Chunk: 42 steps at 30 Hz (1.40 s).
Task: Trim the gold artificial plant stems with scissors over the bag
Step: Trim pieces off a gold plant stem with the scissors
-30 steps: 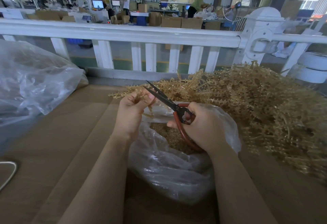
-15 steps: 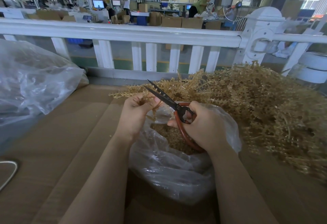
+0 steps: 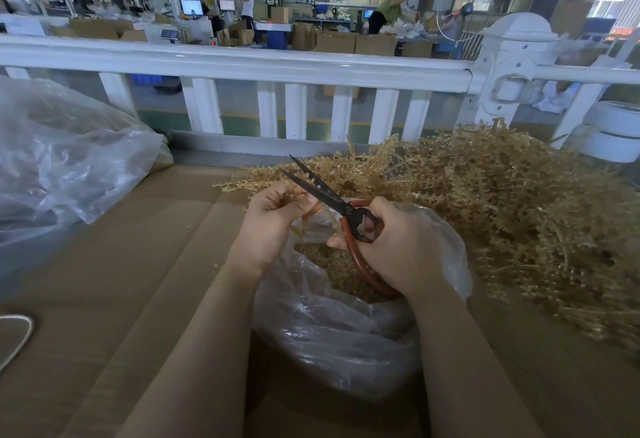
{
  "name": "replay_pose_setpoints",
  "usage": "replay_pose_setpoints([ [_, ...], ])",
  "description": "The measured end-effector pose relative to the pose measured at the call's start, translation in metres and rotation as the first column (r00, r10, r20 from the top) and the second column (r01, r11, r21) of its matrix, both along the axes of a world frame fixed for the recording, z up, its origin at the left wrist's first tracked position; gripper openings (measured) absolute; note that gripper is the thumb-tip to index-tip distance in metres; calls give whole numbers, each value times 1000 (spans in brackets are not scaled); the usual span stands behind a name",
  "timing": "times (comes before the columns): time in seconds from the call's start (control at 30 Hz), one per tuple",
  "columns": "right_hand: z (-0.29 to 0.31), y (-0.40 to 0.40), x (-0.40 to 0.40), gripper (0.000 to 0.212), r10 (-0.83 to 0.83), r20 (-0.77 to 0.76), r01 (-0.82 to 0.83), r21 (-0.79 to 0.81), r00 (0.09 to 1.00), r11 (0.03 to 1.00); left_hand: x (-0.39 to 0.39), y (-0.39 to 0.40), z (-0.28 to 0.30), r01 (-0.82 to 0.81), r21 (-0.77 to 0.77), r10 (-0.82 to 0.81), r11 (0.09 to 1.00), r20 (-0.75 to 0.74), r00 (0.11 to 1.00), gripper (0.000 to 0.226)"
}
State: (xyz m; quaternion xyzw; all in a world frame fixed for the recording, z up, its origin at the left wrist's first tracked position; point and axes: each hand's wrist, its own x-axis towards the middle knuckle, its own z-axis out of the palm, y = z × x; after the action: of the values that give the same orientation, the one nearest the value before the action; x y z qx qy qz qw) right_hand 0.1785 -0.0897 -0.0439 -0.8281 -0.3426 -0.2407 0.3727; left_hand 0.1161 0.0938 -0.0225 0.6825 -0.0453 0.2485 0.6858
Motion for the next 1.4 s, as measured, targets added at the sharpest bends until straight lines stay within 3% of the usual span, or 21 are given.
replay_pose_setpoints([
  [0.37,2,0,-1,42,-23,-40,21,-54,999,998,0,-4,1,-65,-37,68,997,73,995,32],
  [0.43,3,0,-1,42,-54,0,54,-70,999,996,0,-2,0,-72,-29,74,997,60,995,29],
  [0.57,3,-1,-1,45,-64,-62,58,-85,996,995,2,-1,-4,-97,-43,98,994,10,995,14],
  [0.77,8,0,-5,51,-75,-53,70,-98,996,993,1,-4,-2,-111,-39,113,993,37,993,19],
  [1.27,12,0,-9,43,-99,-10,98,-50,995,994,1,-2,-2,-86,-57,87,995,21,996,15],
  [1.4,20,-2,-17,36,-103,-42,98,-106,994,989,1,-4,1,-83,-28,83,996,24,996,18],
])
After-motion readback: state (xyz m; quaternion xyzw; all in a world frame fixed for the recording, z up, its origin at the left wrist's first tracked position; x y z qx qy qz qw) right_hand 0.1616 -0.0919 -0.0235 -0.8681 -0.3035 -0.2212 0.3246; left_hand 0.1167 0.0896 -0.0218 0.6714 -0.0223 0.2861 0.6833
